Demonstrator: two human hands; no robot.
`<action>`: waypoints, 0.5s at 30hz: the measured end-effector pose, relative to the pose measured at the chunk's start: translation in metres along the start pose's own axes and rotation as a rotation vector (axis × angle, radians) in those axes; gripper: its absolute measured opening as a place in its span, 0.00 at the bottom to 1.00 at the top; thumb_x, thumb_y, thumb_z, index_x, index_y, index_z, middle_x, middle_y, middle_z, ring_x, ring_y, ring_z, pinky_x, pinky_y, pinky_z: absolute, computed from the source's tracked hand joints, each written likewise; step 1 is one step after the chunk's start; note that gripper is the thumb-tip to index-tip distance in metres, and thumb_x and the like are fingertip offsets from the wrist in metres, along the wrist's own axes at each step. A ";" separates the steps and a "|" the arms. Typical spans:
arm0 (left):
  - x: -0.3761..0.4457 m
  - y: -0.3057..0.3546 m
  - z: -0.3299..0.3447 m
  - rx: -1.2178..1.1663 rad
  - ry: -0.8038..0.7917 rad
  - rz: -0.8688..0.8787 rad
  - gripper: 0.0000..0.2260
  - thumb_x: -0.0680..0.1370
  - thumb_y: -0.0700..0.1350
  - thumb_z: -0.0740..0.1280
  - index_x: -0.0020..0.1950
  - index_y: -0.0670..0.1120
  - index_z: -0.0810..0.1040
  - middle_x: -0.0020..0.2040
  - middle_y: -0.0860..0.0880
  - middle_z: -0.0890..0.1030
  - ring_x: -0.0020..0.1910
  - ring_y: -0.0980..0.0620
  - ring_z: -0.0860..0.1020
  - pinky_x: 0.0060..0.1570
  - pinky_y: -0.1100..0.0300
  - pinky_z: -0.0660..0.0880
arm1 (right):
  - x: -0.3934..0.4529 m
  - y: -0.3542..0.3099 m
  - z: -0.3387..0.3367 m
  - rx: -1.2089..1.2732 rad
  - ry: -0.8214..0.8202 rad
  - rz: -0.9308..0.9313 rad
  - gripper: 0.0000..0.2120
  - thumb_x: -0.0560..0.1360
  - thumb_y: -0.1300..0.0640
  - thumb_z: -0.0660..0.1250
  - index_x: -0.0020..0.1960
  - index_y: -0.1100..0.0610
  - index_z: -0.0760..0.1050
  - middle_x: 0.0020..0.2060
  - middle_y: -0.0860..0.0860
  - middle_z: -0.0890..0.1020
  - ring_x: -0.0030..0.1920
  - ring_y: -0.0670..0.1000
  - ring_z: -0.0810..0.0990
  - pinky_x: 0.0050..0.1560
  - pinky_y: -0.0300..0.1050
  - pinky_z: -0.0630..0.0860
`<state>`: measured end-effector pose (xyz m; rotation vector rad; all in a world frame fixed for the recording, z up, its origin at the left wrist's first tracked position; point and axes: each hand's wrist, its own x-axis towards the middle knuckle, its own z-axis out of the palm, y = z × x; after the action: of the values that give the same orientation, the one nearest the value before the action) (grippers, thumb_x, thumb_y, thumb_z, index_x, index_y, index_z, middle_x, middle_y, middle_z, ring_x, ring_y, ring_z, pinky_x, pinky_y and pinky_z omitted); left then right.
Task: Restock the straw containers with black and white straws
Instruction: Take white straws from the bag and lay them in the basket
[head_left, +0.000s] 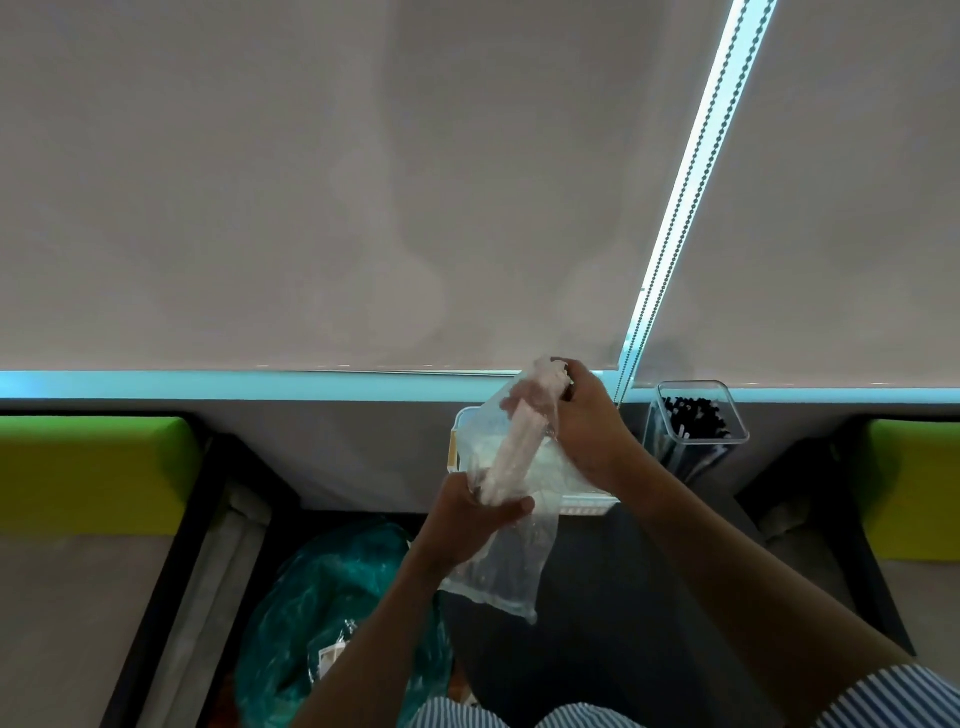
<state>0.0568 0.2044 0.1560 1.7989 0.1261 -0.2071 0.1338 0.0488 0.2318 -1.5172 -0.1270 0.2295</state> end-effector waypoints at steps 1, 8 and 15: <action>0.001 0.000 0.000 -0.009 -0.001 -0.005 0.06 0.72 0.41 0.78 0.39 0.45 0.82 0.31 0.53 0.83 0.32 0.57 0.83 0.34 0.66 0.76 | -0.001 0.004 0.001 -0.080 -0.056 0.049 0.04 0.77 0.63 0.69 0.52 0.63 0.79 0.43 0.56 0.83 0.44 0.54 0.83 0.48 0.46 0.81; 0.002 -0.011 -0.005 -0.012 -0.023 -0.015 0.05 0.73 0.41 0.77 0.42 0.47 0.82 0.34 0.53 0.84 0.37 0.57 0.84 0.38 0.65 0.78 | 0.002 0.003 0.011 -0.068 -0.071 0.046 0.08 0.81 0.59 0.65 0.50 0.62 0.80 0.46 0.63 0.84 0.50 0.64 0.84 0.60 0.65 0.78; 0.005 -0.047 -0.026 -0.065 0.156 -0.158 0.06 0.72 0.39 0.77 0.38 0.48 0.85 0.36 0.46 0.86 0.37 0.49 0.85 0.44 0.50 0.83 | 0.031 -0.010 -0.003 0.236 0.187 -0.083 0.03 0.82 0.65 0.61 0.53 0.60 0.73 0.45 0.61 0.84 0.48 0.63 0.85 0.57 0.62 0.81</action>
<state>0.0545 0.2404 0.1159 1.7403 0.3830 -0.1724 0.1652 0.0528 0.2402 -1.2881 -0.0130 0.0338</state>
